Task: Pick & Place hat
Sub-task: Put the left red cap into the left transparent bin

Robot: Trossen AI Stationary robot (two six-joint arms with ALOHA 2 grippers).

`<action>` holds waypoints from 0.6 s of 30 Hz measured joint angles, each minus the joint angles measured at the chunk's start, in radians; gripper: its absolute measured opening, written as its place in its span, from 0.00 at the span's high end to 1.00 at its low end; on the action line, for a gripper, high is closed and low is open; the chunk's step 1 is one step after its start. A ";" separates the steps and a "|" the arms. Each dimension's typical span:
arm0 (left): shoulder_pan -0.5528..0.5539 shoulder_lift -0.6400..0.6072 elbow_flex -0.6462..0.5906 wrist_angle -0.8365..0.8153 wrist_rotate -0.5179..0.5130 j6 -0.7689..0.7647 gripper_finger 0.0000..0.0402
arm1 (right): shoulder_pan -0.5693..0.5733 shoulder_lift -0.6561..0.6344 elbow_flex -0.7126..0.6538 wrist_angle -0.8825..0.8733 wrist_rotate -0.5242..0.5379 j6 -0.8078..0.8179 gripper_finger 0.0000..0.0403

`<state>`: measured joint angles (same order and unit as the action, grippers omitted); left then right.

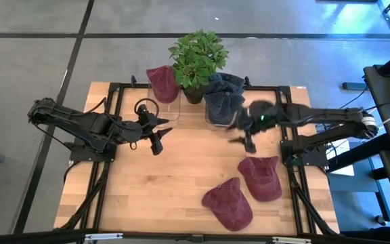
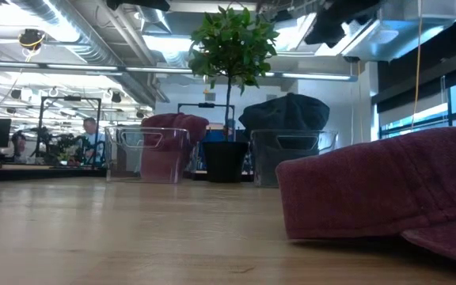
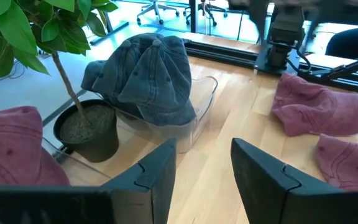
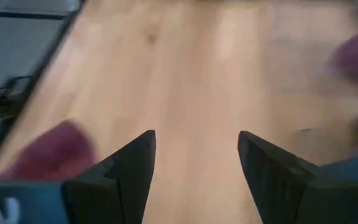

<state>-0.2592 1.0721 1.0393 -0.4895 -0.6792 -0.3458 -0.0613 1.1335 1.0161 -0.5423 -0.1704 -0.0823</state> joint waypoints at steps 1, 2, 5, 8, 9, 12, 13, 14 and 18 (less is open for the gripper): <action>0.000 0.000 0.000 0.000 0.000 0.000 0.63 | 0.032 0.007 -0.010 0.000 0.000 0.037 0.43; 0.000 0.000 0.000 0.000 0.000 0.000 0.63 | 0.062 0.016 -0.020 0.001 -0.002 0.072 0.43; 0.000 0.000 0.000 0.000 0.000 0.000 0.63 | 0.139 0.064 -0.042 -0.004 0.001 0.170 0.43; 0.000 0.000 0.000 0.000 0.000 0.000 0.62 | 0.193 0.127 -0.056 0.000 0.002 0.264 0.43; 0.000 0.000 0.000 0.000 0.000 0.000 0.62 | 0.209 0.153 -0.060 0.000 0.010 0.291 0.43; 0.000 0.000 0.000 -0.001 0.000 0.000 0.62 | 0.256 0.235 -0.078 0.005 0.031 0.320 0.43; 0.000 0.000 0.000 -0.001 0.000 0.000 0.62 | 0.271 0.263 -0.081 0.011 0.031 0.321 0.43; 0.000 0.000 0.000 -0.002 0.000 0.000 0.62 | 0.286 0.289 -0.083 0.020 0.031 0.321 0.43; 0.000 0.000 0.000 -0.009 0.000 0.000 0.62 | 0.347 0.378 -0.086 0.030 0.064 0.285 0.43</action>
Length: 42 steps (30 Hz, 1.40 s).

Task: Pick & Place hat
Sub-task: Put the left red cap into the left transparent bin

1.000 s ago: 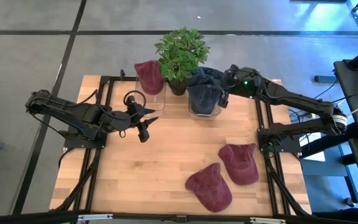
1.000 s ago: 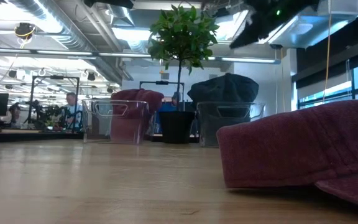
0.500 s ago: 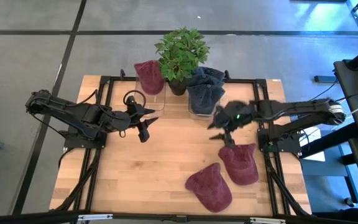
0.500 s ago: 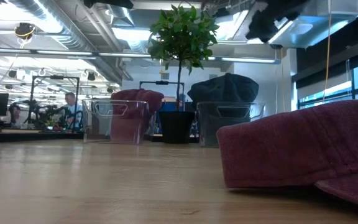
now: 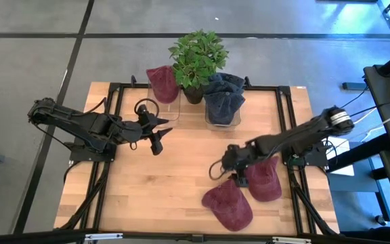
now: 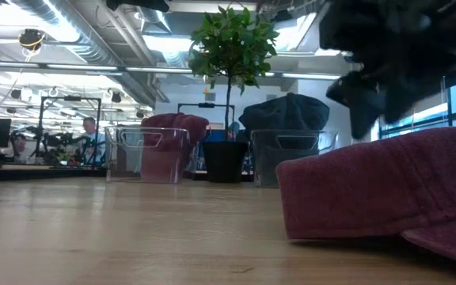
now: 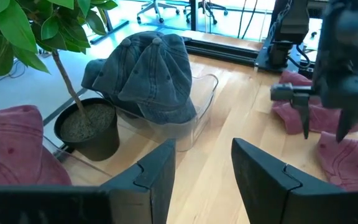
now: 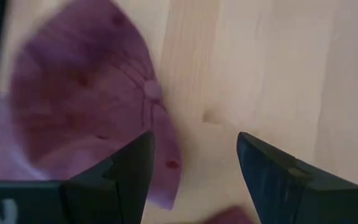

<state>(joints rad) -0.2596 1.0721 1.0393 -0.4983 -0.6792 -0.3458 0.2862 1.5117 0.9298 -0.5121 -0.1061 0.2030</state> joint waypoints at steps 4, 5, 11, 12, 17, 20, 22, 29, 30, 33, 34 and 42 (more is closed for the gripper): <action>0.000 0.000 0.000 0.000 0.023 0.000 0.62 | 0.053 0.078 0.000 0.028 0.073 -0.028 0.43; 0.000 0.000 0.000 0.000 0.033 0.000 0.62 | 0.063 0.094 0.000 0.042 0.087 -0.029 0.43; 0.000 0.000 0.000 0.000 0.085 0.000 0.62 | 0.083 0.174 0.000 0.084 0.102 -0.025 0.43; 0.000 0.000 0.000 0.000 0.091 0.000 0.62 | 0.085 0.184 0.000 0.085 0.089 -0.028 0.43; 0.000 0.000 0.000 0.000 0.097 0.000 0.62 | 0.113 0.229 0.000 0.097 0.053 -0.054 0.43; 0.000 0.000 0.000 0.000 0.097 0.000 0.62 | 0.135 0.247 0.001 0.098 0.067 -0.077 0.43; 0.000 0.000 0.000 0.000 0.097 0.000 0.62 | 0.149 0.251 0.002 0.099 0.088 -0.078 0.43; 0.000 0.000 0.000 0.000 0.097 0.000 0.62 | 0.159 0.254 0.002 0.108 0.108 -0.105 0.60; 0.000 0.000 0.000 0.000 0.097 0.000 0.62 | 0.159 0.254 0.002 0.108 0.107 -0.120 0.64; 0.000 0.000 0.000 0.000 0.097 0.000 0.62 | 0.159 0.255 0.002 0.107 0.103 -0.153 0.75; 0.000 0.000 0.000 0.000 0.097 0.000 0.62 | 0.159 0.255 0.002 0.107 0.099 -0.156 0.79; 0.000 0.000 0.000 0.000 0.097 0.000 0.62 | 0.157 0.255 0.002 0.110 0.102 -0.136 0.98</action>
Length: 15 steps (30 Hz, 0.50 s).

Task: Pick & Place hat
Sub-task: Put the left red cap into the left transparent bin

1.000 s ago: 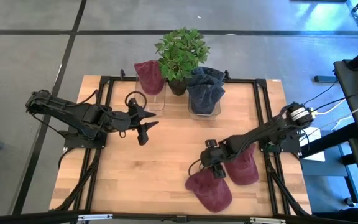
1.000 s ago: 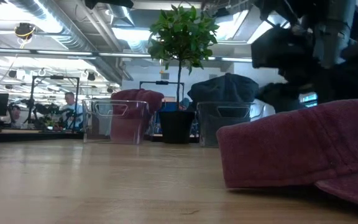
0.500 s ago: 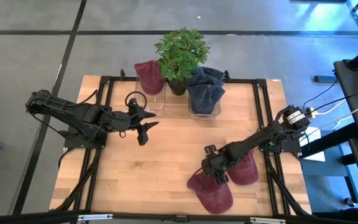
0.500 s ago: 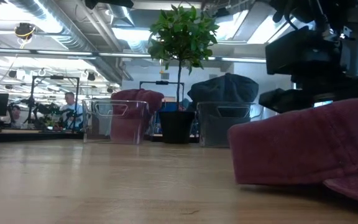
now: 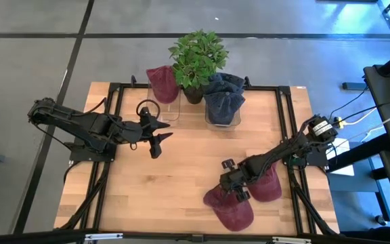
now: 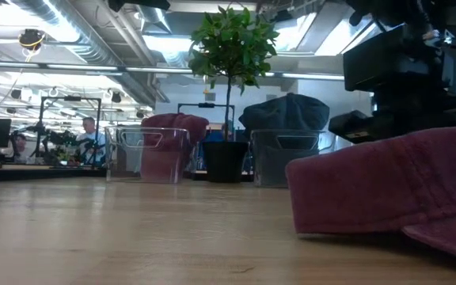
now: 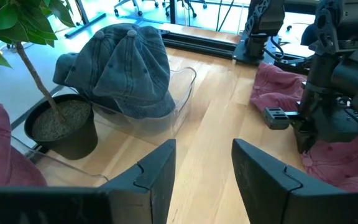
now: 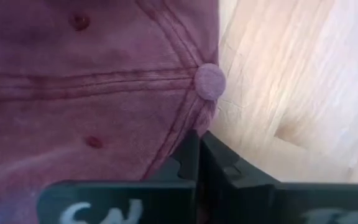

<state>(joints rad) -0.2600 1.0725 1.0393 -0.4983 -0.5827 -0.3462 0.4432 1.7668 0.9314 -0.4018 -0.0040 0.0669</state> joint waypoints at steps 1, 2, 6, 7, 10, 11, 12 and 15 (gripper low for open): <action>0.000 0.000 0.000 0.000 0.000 0.000 0.62 | -0.004 -0.001 0.000 0.002 -0.001 0.015 0.98; 0.000 0.000 0.000 0.000 0.000 0.000 0.62 | -0.010 -0.005 0.002 0.002 -0.003 0.028 0.98; 0.000 0.000 0.000 0.011 0.000 0.008 0.62 | -0.045 -0.042 0.024 -0.035 0.048 0.026 0.99; 0.000 0.000 0.000 0.015 0.000 0.008 0.62 | -0.056 -0.059 0.040 -0.043 0.068 0.014 0.99; 0.000 0.004 0.000 0.042 -0.006 0.008 0.62 | -0.086 -0.107 0.079 -0.092 0.132 -0.048 0.99; 0.000 0.007 0.000 0.053 -0.001 0.008 0.62 | -0.097 -0.119 0.090 -0.110 0.157 -0.064 0.99; 0.000 0.008 0.000 0.059 0.007 0.009 0.62 | -0.110 -0.132 0.103 -0.126 0.178 -0.078 0.99; 0.000 0.024 0.002 0.111 0.009 0.017 0.62 | -0.157 -0.176 0.151 -0.124 0.198 -0.123 0.99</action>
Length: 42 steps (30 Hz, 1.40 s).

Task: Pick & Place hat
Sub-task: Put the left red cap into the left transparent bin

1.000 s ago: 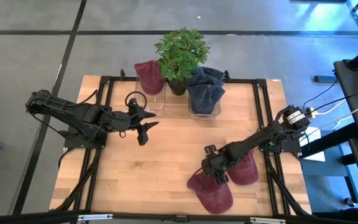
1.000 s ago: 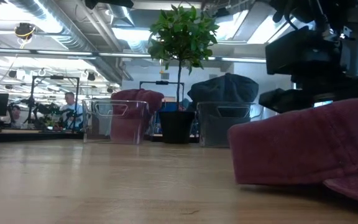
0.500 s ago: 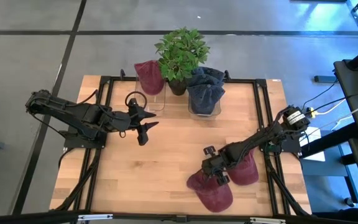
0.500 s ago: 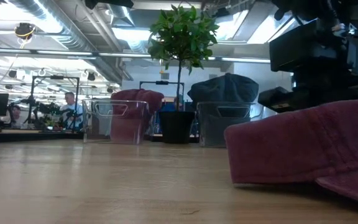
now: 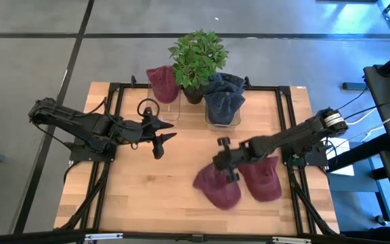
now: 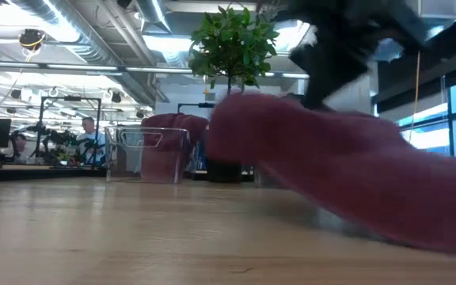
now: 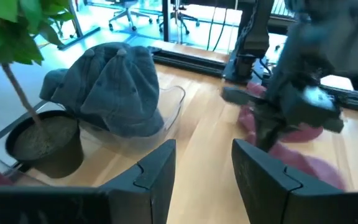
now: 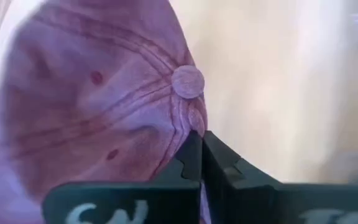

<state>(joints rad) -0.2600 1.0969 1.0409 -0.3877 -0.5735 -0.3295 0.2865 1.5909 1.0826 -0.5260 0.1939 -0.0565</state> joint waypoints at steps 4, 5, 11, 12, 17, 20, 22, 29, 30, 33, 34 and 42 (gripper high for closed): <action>0.000 0.041 0.000 0.079 -0.003 0.011 0.62 | -0.048 -0.017 0.084 -0.016 0.029 -0.055 1.00; 0.000 0.052 0.000 0.090 -0.002 0.033 0.62 | -0.056 -0.018 0.116 -0.018 0.042 -0.077 1.00; 0.003 0.123 0.000 0.158 0.040 0.116 0.63 | -0.098 -0.020 0.269 -0.031 0.053 -0.186 1.00; 0.007 0.133 0.000 0.163 0.052 0.116 0.63 | -0.105 -0.020 0.289 -0.032 0.052 -0.193 1.00; 0.031 0.155 -0.002 0.211 0.133 0.106 0.63 | -0.132 -0.020 0.343 -0.038 0.052 -0.245 1.00; 0.044 0.155 -0.002 0.222 0.150 0.098 0.63 | -0.145 -0.020 0.348 -0.025 0.052 -0.253 1.00; 0.052 0.156 -0.002 0.226 0.152 0.092 0.63 | -0.148 -0.020 0.348 -0.024 0.052 -0.253 1.00; 0.077 0.167 -0.002 0.225 0.210 0.089 0.63 | -0.147 -0.020 0.348 0.036 0.074 -0.251 1.00; 0.080 0.166 -0.001 0.230 0.214 0.089 0.63 | -0.147 -0.020 0.348 0.045 0.074 -0.253 1.00; 0.085 0.166 -0.001 0.227 0.219 0.078 0.63 | -0.147 -0.020 0.348 0.051 0.074 -0.261 1.00; 0.085 0.166 -0.001 0.228 0.221 0.077 0.63 | -0.147 -0.020 0.348 0.052 0.075 -0.262 1.00; 0.085 0.166 -0.001 0.185 0.237 0.029 0.64 | -0.147 -0.020 0.348 0.070 0.134 -0.265 1.00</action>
<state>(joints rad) -0.1745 1.2625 1.0397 -0.2023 -0.3366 -0.3004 0.1394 1.5707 1.4307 -0.4556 0.3276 -0.3218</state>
